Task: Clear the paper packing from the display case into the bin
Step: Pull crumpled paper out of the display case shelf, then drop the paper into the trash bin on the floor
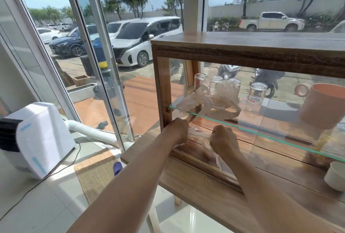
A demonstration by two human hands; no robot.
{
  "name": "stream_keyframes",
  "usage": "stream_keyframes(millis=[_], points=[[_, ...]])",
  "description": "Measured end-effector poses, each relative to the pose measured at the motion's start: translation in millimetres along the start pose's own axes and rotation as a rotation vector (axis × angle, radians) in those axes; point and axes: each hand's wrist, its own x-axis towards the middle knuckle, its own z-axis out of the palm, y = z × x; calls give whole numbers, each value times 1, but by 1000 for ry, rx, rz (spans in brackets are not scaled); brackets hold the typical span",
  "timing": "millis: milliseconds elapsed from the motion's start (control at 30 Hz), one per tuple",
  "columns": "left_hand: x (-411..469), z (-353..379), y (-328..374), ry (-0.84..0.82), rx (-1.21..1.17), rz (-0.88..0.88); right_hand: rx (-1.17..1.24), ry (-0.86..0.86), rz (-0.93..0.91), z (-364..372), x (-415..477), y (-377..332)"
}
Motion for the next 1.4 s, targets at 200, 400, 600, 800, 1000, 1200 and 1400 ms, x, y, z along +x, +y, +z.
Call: stream_keyframes(millis=[200,400,600,800,1000,1200,1400], points=[[-16,-6,-7,13,6,10,41,-90,-71,-5,-9,-12],[-53,-5,-31,31,-11,11,41,-201,-168,11,-20,-45],[-89,-10,-83,30,38,-154,159,-298,-338,47,-42,-86],[-133,-8,-147,33,-49,-342,131,-416,-396,85,-62,-131],[-180,14,-203,52,-117,-485,119,-514,-456,128,-86,-164],[-220,55,-245,-40,-255,-635,-4,-619,-533,181,-119,-185],[-238,128,-279,-106,-409,-760,-61,-758,-517,247,-140,-173]])
